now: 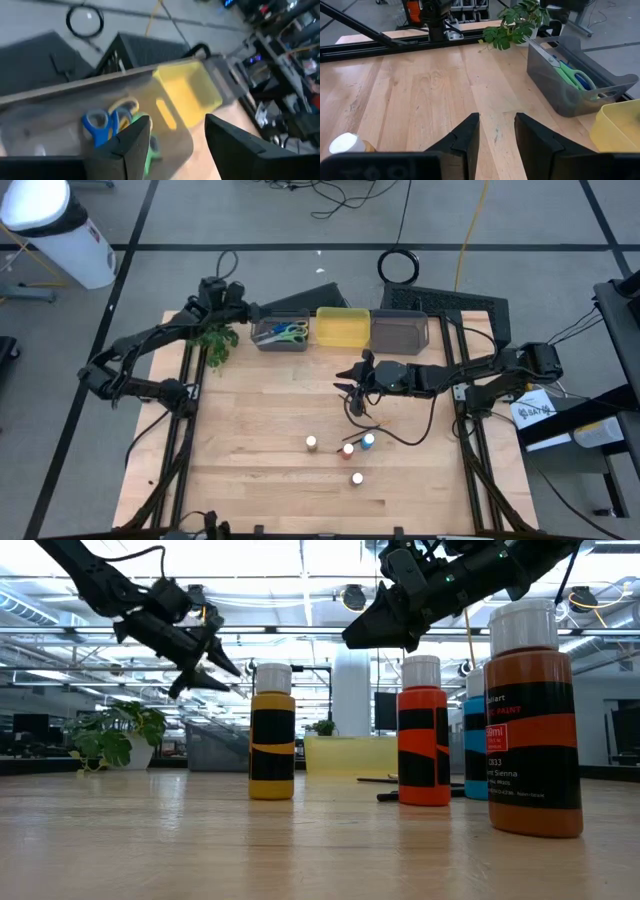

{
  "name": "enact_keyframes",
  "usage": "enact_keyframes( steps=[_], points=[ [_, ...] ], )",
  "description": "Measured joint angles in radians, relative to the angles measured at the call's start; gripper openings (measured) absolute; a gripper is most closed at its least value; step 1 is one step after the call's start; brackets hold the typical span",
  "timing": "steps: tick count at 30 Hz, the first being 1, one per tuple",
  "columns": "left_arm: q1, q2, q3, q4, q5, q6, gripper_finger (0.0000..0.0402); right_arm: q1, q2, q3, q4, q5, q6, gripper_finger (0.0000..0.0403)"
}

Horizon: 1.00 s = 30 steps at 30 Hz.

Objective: Pick & Place Paint Supplies
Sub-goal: Put the green scissors into the left black bin

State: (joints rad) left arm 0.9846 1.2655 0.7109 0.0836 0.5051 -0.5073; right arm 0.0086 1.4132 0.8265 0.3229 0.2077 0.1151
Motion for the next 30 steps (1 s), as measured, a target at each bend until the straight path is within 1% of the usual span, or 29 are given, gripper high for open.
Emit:
enact_keyframes(
  steps=[1, 3, 5, 7, 8, 9, 12, 16, 21, 26, 28, 30],
  points=[
    [0.003, -0.011, 0.000, 0.010, 0.007, -0.001, 0.0204, 0.000, 0.000, 0.000, 0.000, 0.000, 0.000, 0.0110],
    [0.000, -0.045, 0.000, 0.031, 0.067, 0.015, 0.0201, 0.000, 0.000, 0.000, 0.000, 0.000, 0.000, 0.0112],
    [-0.014, -0.082, 0.000, 0.015, 0.122, 0.063, 0.0196, 0.000, 0.000, 0.000, -0.002, 0.000, 0.000, 0.0112],
    [-0.051, -0.112, 0.001, -0.052, 0.122, 0.106, 0.0192, 0.000, 0.000, 0.000, -0.005, 0.000, 0.000, 0.0111],
    [-0.073, -0.123, 0.001, -0.099, 0.105, 0.121, 0.0190, 0.000, 0.000, 0.000, -0.006, 0.000, 0.000, 0.0110],
    [-0.099, -0.131, 0.001, -0.145, 0.077, 0.134, 0.0187, 0.000, 0.000, 0.000, -0.006, 0.000, 0.000, 0.0110],
    [-0.180, -0.133, 0.001, -0.288, -0.048, 0.188, 0.0181, 0.000, 0.000, 0.000, -0.005, 0.000, 0.001, 0.0111],
    [-0.271, -0.116, 0.001, -0.424, -0.215, 0.189, 0.0174, 0.000, 0.000, 0.000, -0.005, 0.000, 0.012, 0.0111],
    [-0.339, -0.095, 0.000, -0.492, -0.413, 0.165, 0.0170, 0.000, 0.000, 0.000, -0.002, 0.000, 0.015, 0.0110],
    [-0.351, -0.093, 0.000, -0.510, -0.624, 0.144, 0.0170, 0.000, 0.000, 0.000, -0.002, 0.000, 0.015, 0.0111],
    [-0.351, -0.093, 0.000, -0.507, -0.681, 0.131, 0.0170, 0.000, 0.000, 0.000, -0.002, 0.000, 0.015, 0.0110],
    [-0.351, -0.093, 0.000, -0.506, -0.702, 0.130, 0.0170, 0.000, 0.000, 0.000, -0.002, 0.000, 0.014, 0.0109]
  ],
)
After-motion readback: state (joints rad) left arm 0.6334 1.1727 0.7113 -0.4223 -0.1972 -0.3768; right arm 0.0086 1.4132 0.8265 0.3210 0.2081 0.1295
